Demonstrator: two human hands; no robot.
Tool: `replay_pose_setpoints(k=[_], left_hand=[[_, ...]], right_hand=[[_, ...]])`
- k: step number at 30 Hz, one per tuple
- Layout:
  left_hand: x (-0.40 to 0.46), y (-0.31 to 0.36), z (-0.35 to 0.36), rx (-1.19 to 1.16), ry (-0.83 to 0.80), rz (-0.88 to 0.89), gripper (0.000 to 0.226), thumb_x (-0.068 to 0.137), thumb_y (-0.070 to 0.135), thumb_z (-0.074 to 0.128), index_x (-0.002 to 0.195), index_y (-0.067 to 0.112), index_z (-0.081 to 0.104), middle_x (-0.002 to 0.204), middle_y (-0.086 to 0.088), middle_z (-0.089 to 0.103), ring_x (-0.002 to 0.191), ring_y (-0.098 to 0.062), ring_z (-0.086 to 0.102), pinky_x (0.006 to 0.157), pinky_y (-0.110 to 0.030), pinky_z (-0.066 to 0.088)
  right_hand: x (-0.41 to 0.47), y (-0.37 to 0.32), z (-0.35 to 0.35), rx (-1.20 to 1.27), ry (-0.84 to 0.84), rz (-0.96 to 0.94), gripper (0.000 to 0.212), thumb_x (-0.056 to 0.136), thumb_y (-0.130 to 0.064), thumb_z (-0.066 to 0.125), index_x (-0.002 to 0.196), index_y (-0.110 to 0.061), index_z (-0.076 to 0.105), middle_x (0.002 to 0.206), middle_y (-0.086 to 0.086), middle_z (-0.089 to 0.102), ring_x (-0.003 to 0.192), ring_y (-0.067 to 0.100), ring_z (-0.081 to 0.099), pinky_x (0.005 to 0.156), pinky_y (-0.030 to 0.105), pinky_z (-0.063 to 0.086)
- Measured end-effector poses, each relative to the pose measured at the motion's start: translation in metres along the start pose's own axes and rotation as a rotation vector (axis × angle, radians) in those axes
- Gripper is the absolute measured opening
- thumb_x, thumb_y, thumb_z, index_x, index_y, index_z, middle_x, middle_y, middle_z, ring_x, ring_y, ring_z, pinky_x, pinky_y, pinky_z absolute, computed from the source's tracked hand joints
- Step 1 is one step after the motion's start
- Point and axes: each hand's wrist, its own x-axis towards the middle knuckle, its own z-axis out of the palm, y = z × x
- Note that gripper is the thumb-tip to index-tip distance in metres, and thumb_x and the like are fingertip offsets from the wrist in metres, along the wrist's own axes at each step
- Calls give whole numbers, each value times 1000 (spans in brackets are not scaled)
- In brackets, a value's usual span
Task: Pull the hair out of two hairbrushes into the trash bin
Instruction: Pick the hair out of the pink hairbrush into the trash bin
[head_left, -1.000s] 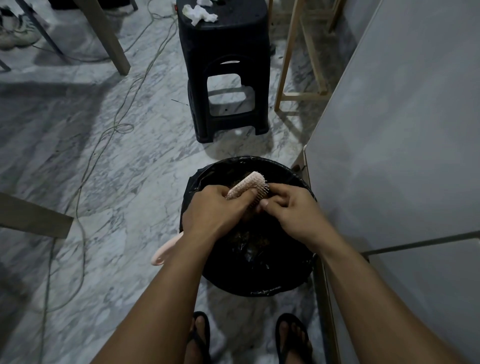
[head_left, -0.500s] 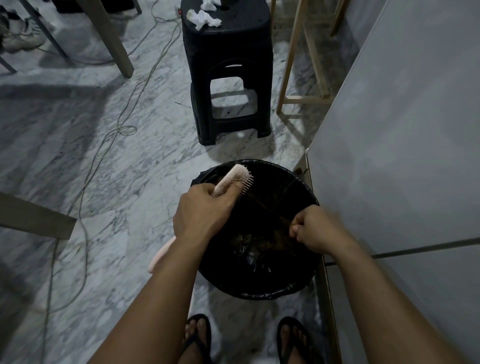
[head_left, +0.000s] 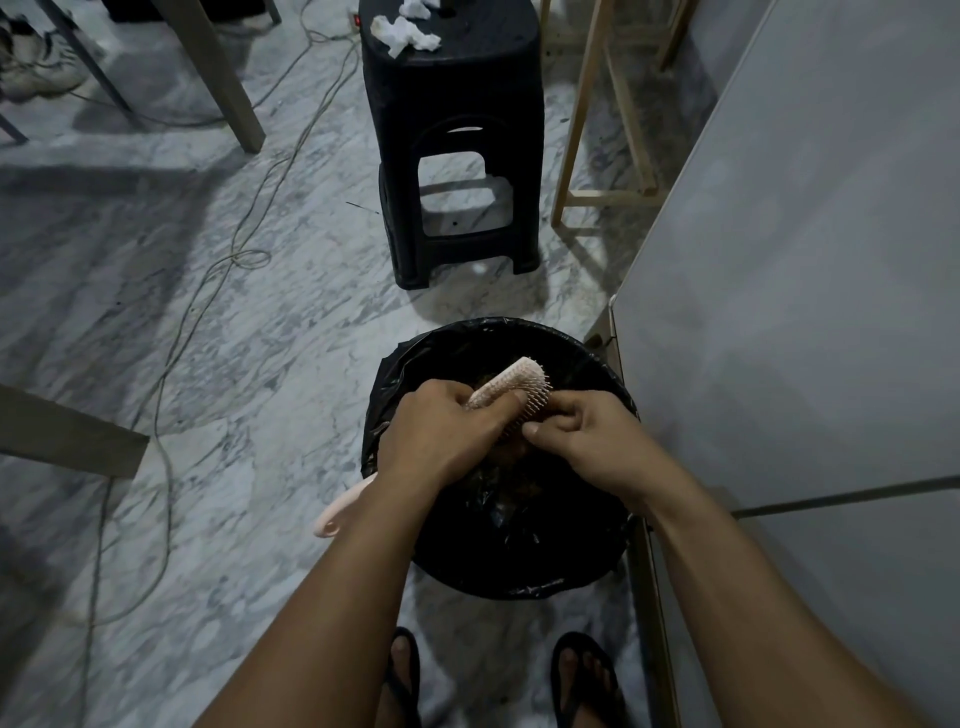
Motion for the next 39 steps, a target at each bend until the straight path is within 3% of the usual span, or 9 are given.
replay_pose_setpoints(k=[4,9,15,19,23,27,30,35,39], left_hand=[[1,-1,-3,-6,50,-22,62,67,71,63,49,14,47,49,3,48,57,-24,55,54,-31,35],[5,-4,-15,-78,148,-109,62,74,69,62,68,8,67,57,-1,59,65,-24,63,59,-33,43],[2,-1,-14,-181,-35,-187,60,74,64,69,68,5,64,57,-4,63,52,-23,60,54,-28,40],[3,1,-15,-313,-72,-248,51,79,46,70,86,-4,70,64,-18,71,38,-20,48,48,-25,37],[7,-1,-24,-371,121,-259,39,82,45,67,81,7,72,62,-8,71,43,-17,53,51,-25,39],[5,-1,-25,-311,-1,-257,36,82,43,70,78,8,71,61,-8,66,40,-18,52,47,-25,38],[2,2,-18,-216,-138,-251,38,80,38,69,86,1,73,63,-7,61,39,-22,52,47,-25,39],[2,3,-14,-175,-269,-261,38,83,33,68,92,-4,73,74,-17,74,39,-21,54,45,-24,39],[0,4,-11,-173,-373,-248,36,85,32,67,94,-3,73,81,-22,75,43,-23,52,46,-25,38]], right_hand=[[4,6,-8,-249,92,22,27,94,-21,58,71,-18,74,51,-6,63,40,1,45,50,20,38],[9,22,-19,-566,155,247,38,90,-26,59,53,-24,65,51,-7,66,59,10,60,70,32,52],[8,17,-11,-824,336,462,26,89,-32,56,108,-18,67,113,12,66,104,34,62,79,34,45],[6,16,-11,-873,377,569,32,89,-29,56,117,-13,59,119,14,61,106,33,60,76,35,43],[3,21,-11,-905,313,607,33,87,-27,55,117,-14,59,121,14,61,107,33,60,77,35,45],[7,22,-11,-723,168,409,18,87,-30,61,102,-23,70,115,7,69,104,28,64,87,35,51],[8,10,-8,-528,184,150,51,81,-26,72,130,-24,58,130,1,62,121,21,58,103,32,44],[5,1,-3,-273,381,-196,22,78,-26,76,99,-29,71,86,-6,69,77,9,66,75,26,55],[7,8,-1,-366,262,-238,44,76,-20,78,114,-40,68,89,-11,50,70,3,51,71,9,40]])
